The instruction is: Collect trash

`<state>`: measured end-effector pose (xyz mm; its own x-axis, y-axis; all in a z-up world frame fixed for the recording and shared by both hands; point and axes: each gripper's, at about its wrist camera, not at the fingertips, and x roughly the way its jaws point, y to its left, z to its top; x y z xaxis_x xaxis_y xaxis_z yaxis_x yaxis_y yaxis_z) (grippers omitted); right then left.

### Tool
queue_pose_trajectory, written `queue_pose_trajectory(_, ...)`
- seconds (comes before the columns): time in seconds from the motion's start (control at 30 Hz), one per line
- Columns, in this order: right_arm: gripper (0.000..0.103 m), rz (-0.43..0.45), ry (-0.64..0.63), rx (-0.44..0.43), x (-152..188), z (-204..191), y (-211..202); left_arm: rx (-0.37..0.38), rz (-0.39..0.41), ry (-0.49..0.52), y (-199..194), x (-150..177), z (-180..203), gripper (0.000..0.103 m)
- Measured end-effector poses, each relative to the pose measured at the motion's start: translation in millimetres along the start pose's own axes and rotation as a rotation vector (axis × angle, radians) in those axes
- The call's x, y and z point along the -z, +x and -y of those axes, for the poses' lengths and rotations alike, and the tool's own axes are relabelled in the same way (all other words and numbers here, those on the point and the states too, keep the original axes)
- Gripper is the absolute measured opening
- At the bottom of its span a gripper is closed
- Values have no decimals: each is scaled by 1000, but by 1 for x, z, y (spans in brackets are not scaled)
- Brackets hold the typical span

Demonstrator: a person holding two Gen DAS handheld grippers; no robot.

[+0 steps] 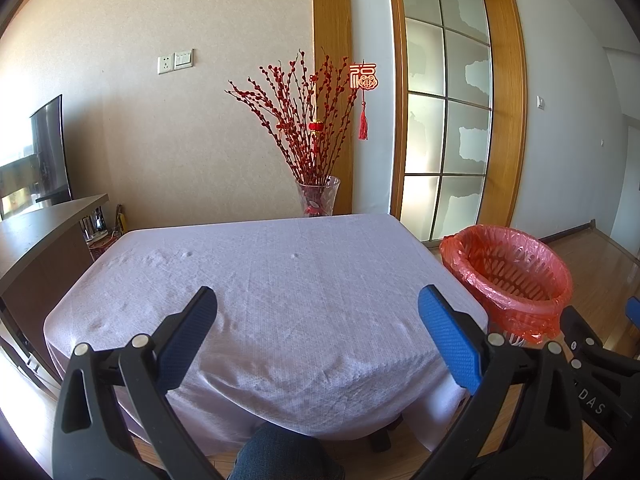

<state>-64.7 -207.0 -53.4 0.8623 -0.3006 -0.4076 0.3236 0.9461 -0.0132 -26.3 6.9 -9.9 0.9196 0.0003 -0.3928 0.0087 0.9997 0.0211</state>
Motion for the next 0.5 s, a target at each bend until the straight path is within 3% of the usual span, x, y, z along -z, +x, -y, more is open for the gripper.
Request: queue_pose_trajectory(0.5,101,0,-2,-1,0,1,0,16,-12,-2,7,-1,-3,99)
